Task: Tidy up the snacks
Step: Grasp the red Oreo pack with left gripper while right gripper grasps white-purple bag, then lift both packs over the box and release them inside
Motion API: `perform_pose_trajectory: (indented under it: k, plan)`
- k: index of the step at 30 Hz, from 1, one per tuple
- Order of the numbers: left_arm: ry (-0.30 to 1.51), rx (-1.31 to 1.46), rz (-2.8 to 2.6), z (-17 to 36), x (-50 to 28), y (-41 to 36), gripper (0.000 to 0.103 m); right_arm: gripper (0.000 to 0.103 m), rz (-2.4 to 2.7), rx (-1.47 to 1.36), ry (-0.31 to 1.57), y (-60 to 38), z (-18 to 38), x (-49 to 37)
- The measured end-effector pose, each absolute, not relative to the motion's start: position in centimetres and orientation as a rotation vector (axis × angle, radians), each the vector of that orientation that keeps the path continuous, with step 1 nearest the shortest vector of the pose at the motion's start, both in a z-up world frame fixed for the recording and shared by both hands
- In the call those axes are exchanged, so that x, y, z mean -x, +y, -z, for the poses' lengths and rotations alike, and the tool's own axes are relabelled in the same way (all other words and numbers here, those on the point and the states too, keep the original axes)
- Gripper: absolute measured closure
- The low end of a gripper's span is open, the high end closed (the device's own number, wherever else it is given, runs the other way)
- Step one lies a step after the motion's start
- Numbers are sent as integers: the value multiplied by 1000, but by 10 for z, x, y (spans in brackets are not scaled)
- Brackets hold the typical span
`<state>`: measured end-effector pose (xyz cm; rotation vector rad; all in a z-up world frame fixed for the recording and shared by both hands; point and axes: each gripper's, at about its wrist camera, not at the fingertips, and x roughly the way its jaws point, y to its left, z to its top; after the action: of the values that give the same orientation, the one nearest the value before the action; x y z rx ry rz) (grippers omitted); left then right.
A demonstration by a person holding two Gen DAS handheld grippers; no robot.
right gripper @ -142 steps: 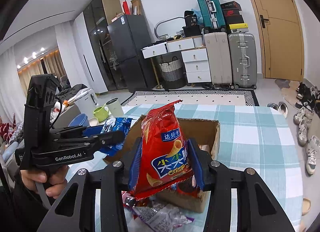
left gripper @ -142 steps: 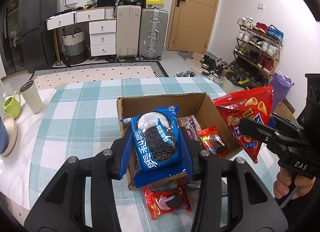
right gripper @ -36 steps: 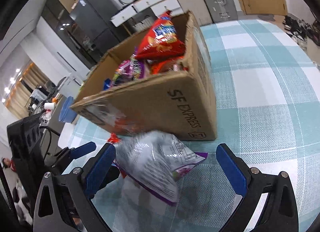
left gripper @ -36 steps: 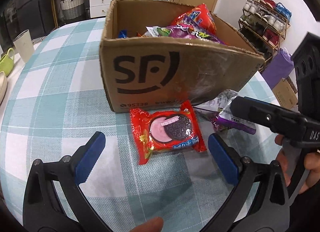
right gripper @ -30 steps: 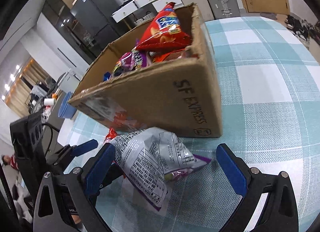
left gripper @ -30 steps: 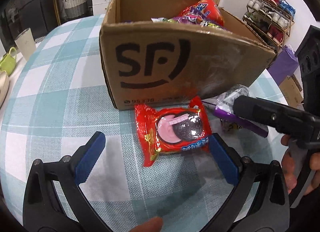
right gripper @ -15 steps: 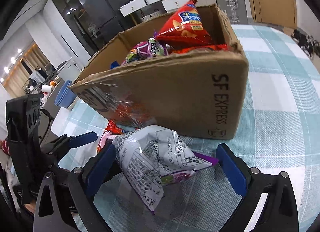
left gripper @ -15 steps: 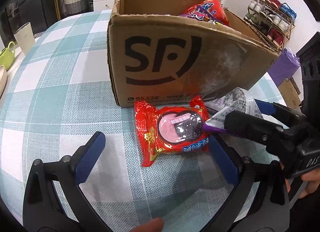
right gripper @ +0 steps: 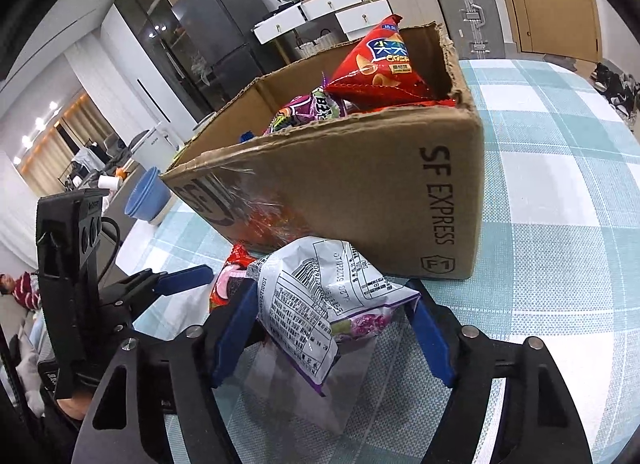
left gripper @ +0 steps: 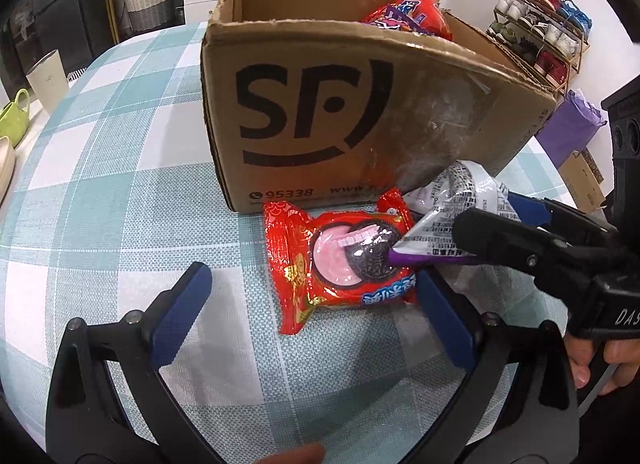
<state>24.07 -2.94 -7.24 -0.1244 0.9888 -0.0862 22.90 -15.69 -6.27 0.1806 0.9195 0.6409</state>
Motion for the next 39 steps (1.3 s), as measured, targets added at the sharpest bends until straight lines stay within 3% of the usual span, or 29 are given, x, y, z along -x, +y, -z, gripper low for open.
perform_pose_trajectory:
  k: [4, 10, 12, 27, 30, 39]
  plan:
    - [983, 121, 105, 69, -237, -33, 16, 29, -643, -194, 926, -157, 63, -230]
    - [960, 128, 150, 65, -231, -44, 55, 31, -650, -208, 921, -159, 64, -229]
    - [960, 145, 158, 64, -230, -43, 59, 33, -659, -224, 920, -162, 65, -228]
    - [933, 209, 169, 58, -205, -23, 62, 36, -667, -261, 877, -172, 58, -213]
    - [921, 202, 171, 52, -199, -23, 62, 43, -676, -255, 864, -174, 55, -209]
    - [946, 193, 157, 54, -196, -26, 62, 39, -708, -251, 929, -166, 65, -212]
